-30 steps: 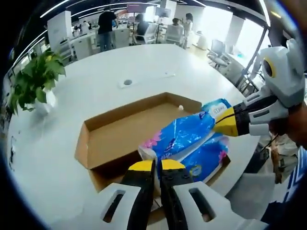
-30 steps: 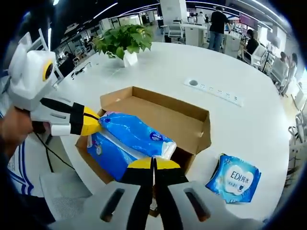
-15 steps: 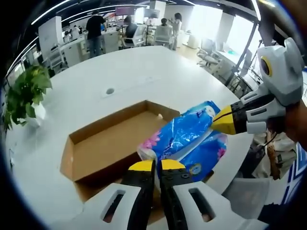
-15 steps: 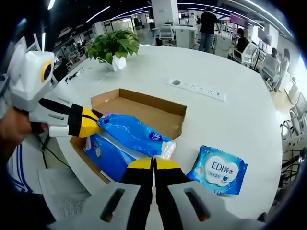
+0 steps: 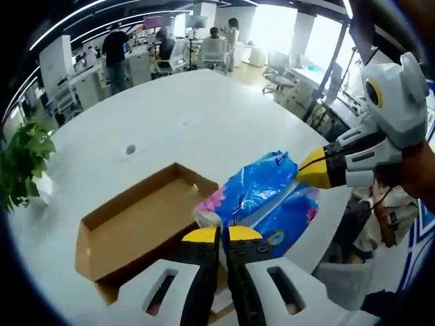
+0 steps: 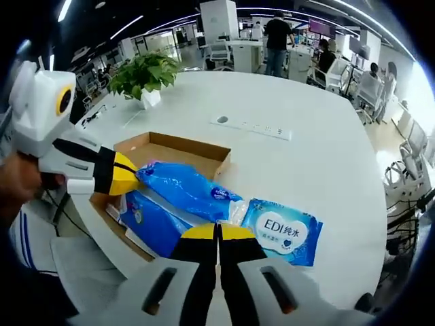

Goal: Operate the shoe box by opening the lid, removing the specified soft item, and placing it in the target area until the item is outside and the box remains undamaged.

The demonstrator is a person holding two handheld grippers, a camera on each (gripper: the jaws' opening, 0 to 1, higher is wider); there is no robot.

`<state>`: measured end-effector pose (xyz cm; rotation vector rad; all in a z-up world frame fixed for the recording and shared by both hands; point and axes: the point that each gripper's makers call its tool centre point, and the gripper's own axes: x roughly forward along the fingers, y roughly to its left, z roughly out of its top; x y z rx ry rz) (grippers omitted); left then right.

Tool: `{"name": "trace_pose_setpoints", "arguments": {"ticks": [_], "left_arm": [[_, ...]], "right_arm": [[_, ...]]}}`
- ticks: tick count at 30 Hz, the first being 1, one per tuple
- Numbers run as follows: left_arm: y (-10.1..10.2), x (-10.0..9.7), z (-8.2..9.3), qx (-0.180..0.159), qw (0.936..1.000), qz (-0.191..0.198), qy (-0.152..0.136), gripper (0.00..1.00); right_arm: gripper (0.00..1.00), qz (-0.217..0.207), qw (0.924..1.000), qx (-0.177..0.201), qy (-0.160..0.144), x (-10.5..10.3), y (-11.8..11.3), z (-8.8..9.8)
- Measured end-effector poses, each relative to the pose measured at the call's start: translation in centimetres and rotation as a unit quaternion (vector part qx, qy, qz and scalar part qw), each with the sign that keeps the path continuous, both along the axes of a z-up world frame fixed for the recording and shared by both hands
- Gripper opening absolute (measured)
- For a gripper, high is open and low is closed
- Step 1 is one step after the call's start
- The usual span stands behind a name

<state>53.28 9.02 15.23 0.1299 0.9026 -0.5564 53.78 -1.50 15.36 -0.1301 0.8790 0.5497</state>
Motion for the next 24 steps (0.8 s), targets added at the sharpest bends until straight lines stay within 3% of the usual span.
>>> {"name": "trace_pose_setpoints", "arguments": {"ticks": [15,24], "left_arm": [[-6.7,1.4,0.5,-0.011,0.9991,-0.042,0.003,0.0],[-11.2,2.1,-0.8,-0.012,0.9979,-0.062,0.011,0.0]], "right_arm": [[0.0,-0.04,0.9991,-0.008,-0.008,1.2,-6.4,0.8],[0.0,-0.058,0.9983,-0.011,-0.003,1.9,-10.7,-0.2]]}}
